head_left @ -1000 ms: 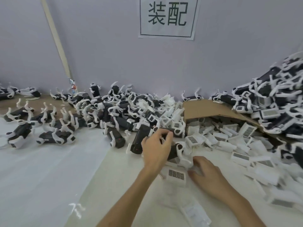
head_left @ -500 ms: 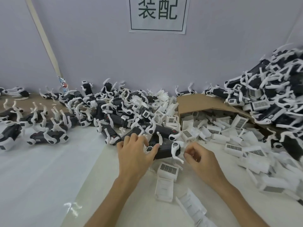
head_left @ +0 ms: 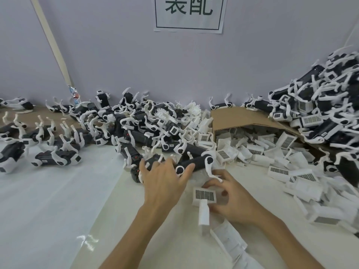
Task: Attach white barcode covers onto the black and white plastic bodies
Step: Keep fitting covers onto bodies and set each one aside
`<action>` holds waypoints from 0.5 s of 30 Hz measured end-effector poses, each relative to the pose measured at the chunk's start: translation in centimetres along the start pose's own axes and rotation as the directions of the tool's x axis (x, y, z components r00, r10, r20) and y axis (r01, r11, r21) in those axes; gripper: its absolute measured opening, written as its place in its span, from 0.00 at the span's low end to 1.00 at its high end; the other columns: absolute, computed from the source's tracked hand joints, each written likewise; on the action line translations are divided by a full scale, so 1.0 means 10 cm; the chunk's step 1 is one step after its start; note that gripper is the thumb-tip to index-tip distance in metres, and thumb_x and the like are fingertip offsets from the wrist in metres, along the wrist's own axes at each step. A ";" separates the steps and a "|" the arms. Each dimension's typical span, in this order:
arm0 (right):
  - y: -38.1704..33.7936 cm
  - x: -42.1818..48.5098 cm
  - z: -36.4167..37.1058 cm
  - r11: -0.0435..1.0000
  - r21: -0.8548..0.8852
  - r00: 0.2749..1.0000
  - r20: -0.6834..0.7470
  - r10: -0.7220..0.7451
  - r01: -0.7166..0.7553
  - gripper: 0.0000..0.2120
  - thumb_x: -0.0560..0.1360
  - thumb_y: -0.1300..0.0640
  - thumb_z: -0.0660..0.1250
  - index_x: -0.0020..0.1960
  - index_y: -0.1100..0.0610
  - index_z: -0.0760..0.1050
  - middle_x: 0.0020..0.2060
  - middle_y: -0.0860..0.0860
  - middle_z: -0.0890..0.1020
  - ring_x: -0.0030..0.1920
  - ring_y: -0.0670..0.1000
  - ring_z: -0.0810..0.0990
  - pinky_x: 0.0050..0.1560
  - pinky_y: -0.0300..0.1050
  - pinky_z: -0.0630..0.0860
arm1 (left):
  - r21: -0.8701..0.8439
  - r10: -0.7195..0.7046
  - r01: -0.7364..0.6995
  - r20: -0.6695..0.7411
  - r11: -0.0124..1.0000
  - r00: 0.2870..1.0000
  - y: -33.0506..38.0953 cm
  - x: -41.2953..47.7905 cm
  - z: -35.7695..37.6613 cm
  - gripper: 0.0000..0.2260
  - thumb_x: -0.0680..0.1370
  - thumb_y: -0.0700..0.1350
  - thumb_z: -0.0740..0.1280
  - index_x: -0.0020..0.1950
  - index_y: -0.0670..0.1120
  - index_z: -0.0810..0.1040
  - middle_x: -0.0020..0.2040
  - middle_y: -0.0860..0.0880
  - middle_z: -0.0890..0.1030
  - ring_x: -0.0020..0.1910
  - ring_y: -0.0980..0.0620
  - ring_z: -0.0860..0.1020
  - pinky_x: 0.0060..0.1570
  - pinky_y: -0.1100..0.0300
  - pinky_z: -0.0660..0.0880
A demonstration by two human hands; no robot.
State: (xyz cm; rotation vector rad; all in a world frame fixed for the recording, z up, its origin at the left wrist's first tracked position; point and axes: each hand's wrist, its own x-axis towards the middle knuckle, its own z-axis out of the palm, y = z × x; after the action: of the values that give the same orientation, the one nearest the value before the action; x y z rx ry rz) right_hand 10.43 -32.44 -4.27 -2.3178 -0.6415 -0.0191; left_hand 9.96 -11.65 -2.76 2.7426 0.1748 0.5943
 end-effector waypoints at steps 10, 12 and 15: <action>-0.03 -0.01 -0.26 0.776 0.610 0.986 0.064 0.152 -0.159 0.21 0.70 0.53 0.66 0.58 0.62 0.82 0.49 0.65 0.82 0.44 0.57 0.80 0.49 0.48 0.76 | -0.589 -0.095 -0.180 -0.405 0.788 0.909 -0.01 0.00 -0.05 0.23 0.71 0.59 0.72 0.58 0.56 0.65 0.48 0.52 0.77 0.42 0.56 0.77 0.40 0.70 0.72; -0.03 0.00 -0.26 0.723 0.680 0.990 0.037 0.136 -0.125 0.19 0.71 0.53 0.67 0.56 0.64 0.82 0.45 0.65 0.81 0.41 0.56 0.79 0.46 0.46 0.77 | -0.572 -0.069 -0.228 -0.451 0.788 0.890 0.00 -0.01 -0.03 0.24 0.71 0.56 0.74 0.60 0.53 0.67 0.53 0.53 0.73 0.41 0.58 0.75 0.40 0.77 0.69; -0.04 0.00 -0.28 0.641 0.765 0.991 -0.025 0.130 -0.065 0.13 0.72 0.53 0.68 0.50 0.60 0.85 0.41 0.58 0.82 0.37 0.54 0.79 0.42 0.44 0.77 | -0.558 -0.029 -0.261 -0.458 0.787 0.889 0.00 -0.01 -0.03 0.23 0.71 0.54 0.75 0.61 0.50 0.71 0.54 0.55 0.70 0.43 0.58 0.75 0.42 0.78 0.69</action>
State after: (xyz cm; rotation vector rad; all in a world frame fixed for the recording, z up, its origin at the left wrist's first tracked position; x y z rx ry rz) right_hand 10.75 -34.03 -1.97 -1.4971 -0.3676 0.1826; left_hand 9.73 -11.59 -2.53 1.9621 -0.0845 1.0976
